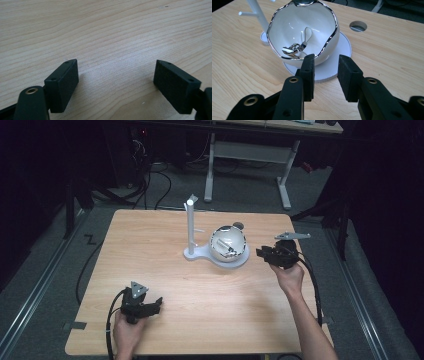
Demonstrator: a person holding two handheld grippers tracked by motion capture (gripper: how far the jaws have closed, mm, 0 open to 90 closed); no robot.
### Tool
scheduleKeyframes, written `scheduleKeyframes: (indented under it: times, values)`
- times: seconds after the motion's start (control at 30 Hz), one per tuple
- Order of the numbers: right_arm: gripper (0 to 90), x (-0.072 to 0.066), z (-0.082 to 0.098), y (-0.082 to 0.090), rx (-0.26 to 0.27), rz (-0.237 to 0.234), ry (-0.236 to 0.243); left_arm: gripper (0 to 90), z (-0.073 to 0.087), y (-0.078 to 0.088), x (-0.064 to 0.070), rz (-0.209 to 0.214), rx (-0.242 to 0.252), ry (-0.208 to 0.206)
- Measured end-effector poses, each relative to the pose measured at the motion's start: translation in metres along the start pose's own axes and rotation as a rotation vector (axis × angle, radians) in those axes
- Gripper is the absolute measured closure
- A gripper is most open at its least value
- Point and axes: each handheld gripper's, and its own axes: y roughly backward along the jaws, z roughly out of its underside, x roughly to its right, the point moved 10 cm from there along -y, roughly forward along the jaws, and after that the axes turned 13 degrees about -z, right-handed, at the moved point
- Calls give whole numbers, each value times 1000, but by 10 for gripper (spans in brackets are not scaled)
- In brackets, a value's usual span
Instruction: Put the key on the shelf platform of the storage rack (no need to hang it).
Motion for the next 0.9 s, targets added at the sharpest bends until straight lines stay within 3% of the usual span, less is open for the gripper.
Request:
scheduleKeyframes:
  times: [0.3, 0.57, 0.9]
  values:
    - [665, 2, 10, 18, 39, 3, -33, 204, 0, 0, 0, 0, -1, 1]
    - [659, 7, 27, 25, 46, 1, -66, 204, 0, 0, 0, 4, 2, -6]
    - [643, 8, 39, 37, 91, -20, -99, 204, 0, -1, 1, 4, 4, -8]
